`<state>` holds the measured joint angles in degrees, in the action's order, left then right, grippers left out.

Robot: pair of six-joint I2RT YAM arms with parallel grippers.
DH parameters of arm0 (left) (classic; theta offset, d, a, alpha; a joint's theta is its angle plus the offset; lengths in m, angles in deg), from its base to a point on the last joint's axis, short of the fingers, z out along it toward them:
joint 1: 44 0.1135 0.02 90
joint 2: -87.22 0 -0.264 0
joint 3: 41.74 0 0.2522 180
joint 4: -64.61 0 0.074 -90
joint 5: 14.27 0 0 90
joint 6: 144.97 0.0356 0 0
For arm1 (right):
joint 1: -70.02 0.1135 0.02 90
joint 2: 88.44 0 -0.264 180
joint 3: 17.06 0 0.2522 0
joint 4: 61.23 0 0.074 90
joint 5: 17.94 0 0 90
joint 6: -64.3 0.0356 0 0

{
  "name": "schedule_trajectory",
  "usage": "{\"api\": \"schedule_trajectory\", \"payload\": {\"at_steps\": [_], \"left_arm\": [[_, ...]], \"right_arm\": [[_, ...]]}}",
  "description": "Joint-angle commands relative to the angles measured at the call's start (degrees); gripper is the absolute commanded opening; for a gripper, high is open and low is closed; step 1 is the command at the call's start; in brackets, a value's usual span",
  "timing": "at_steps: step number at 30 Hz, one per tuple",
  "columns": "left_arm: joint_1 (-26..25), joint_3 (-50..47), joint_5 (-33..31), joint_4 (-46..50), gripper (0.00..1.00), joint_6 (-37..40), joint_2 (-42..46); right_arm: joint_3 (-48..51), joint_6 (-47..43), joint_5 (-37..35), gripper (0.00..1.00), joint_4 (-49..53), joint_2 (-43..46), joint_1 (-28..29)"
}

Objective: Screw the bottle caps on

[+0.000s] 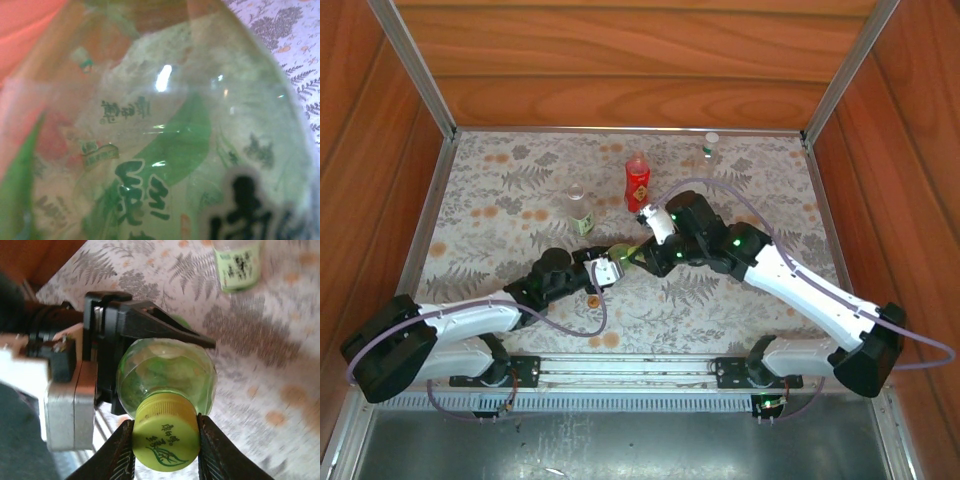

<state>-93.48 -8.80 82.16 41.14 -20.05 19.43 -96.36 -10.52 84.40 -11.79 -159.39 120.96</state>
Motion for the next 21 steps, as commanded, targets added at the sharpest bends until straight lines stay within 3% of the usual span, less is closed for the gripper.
{"api": "schedule_trajectory", "payload": {"at_steps": [1, 4, 8, 12, 16, 21], "left_arm": [[-0.6, 1.4, 1.5, -0.9, 0.52, 3.1, -0.3], [-0.6, 1.1, 1.9, -0.9, 0.52, 3.2, 0.1], [-0.6, 0.2, 3.3, -0.9, 0.52, 3.1, 0.9], [-0.6, -0.6, 5.5, -0.9, 0.52, 3.6, 1.5], [-0.6, -0.5, 6.9, -0.9, 0.52, 3.0, 2.1], [-0.6, -0.6, 7.1, -0.7, 0.52, 2.9, 2.5]], "right_arm": [[-3.3, 14.5, 2.2, 0.11, 2.2, -1.2, -0.1], [-2.4, 0.3, 2.0, 0.4, 2.7, 2.0, -0.1], [1.8, -26.0, 0.4, 0.54, 1.5, 8.2, -0.1], [1.7, -46.5, 4.3, 0.57, 3.3, 10.1, -0.1], [-4.1, -62.4, 2.4, 0.59, 11.1, 5.6, -0.1], [-5.9, -67.9, 0.9, 0.57, 11.6, 1.2, -0.2]]}}
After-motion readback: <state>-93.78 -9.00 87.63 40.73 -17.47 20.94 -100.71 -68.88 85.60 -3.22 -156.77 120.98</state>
